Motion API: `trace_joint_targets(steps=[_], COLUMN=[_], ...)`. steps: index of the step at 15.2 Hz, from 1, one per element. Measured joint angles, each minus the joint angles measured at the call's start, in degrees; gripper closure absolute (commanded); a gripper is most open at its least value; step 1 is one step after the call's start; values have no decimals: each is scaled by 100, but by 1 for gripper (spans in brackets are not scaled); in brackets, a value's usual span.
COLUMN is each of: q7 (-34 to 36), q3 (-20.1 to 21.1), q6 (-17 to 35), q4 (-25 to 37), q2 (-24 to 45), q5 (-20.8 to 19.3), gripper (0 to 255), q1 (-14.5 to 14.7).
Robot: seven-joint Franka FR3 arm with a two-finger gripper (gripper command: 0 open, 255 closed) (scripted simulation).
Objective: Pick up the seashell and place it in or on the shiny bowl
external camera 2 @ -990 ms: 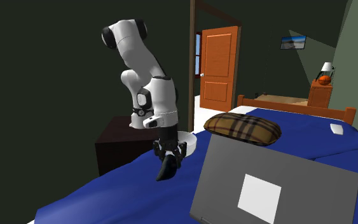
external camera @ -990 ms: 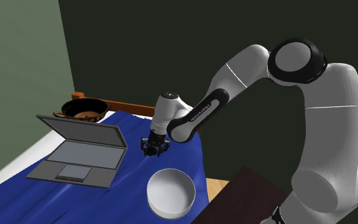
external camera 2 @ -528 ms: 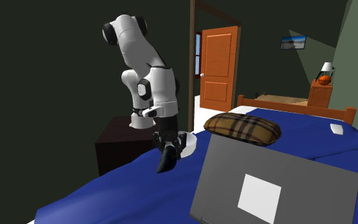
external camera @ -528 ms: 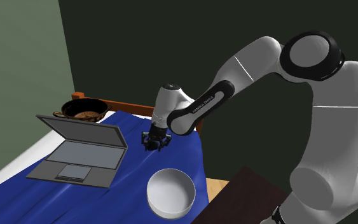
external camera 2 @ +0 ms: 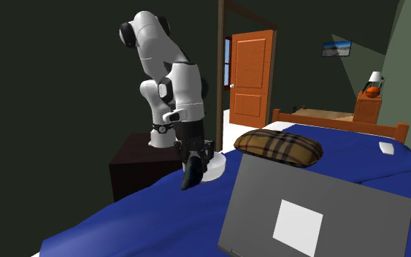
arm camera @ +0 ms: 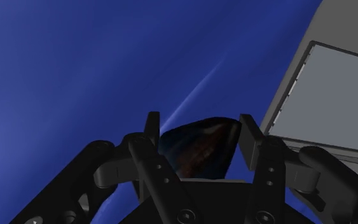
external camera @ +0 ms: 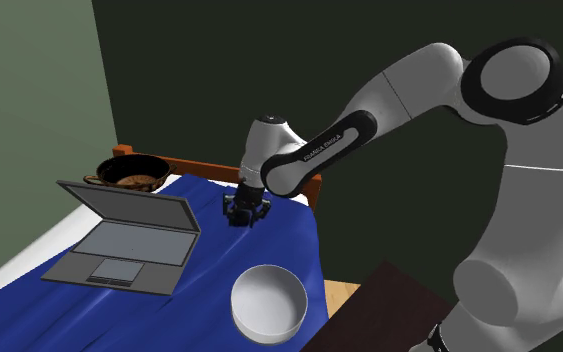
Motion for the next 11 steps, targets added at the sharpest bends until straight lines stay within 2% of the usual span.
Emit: trace_joint_targets(steps=[4,8,9,11], q7=[-173,-269,-269,-328], q3=[207,616,618,538], q6=[-195,72,72,-37], q4=[13,-699,-701,-567], q2=[-231,-843,-847,-711], q5=[269,757,762,602], gripper=[255,255,0,0], q1=[-166,-430,-428,-366])
